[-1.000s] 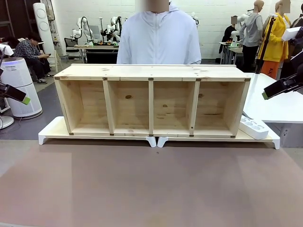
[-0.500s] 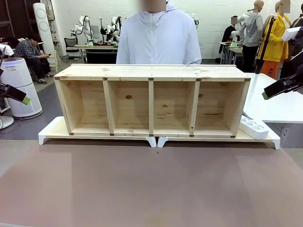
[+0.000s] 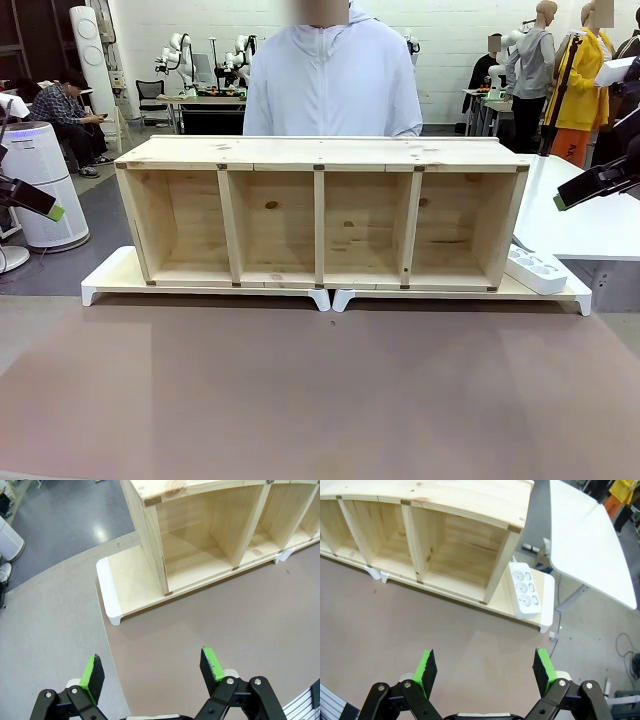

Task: Perform cable management.
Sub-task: When the cord part of the Power Cable appears at the lower middle area of the table and stops, grasp the cord part of the Power Cable.

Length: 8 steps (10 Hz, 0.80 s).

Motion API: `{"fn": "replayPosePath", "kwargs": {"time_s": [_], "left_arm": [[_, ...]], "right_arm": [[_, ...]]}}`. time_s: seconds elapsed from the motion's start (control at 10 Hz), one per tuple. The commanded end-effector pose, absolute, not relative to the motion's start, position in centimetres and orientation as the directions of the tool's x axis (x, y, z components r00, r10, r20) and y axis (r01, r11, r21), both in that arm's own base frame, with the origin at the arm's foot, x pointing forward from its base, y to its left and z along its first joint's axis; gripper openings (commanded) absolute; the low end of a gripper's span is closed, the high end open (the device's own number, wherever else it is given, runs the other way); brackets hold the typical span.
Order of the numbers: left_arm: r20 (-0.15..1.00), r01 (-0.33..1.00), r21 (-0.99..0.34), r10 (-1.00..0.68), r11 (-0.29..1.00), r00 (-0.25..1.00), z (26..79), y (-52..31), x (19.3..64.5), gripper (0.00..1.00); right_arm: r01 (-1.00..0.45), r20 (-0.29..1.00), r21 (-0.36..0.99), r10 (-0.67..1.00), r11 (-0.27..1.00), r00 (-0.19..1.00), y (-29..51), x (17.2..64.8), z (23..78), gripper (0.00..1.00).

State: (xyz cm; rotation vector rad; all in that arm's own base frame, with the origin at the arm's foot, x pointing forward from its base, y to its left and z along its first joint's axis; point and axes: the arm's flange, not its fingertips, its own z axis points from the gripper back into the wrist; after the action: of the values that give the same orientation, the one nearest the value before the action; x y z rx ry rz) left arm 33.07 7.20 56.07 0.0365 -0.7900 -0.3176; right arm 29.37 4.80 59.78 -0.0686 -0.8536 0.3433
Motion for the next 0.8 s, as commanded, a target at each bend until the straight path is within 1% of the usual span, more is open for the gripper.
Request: {"fn": "replayPosePath", "kwargs": {"time_s": [0.0,0.7], "left_arm": [[0.688,0.264,0.147,-0.291,0.953,0.665,55.99,7.28,33.04,1.0],[0.688,0.264,0.147,-0.291,0.953,0.665,55.99,7.28,33.04,1.0]], "right_arm": [[-0.271,0.726,-0.209,0.334,0.94,0.601,4.54,29.48,59.79,1.0],[-0.271,0.726,-0.209,0.334,0.94,0.601,4.54,29.48,59.79,1.0]]}}
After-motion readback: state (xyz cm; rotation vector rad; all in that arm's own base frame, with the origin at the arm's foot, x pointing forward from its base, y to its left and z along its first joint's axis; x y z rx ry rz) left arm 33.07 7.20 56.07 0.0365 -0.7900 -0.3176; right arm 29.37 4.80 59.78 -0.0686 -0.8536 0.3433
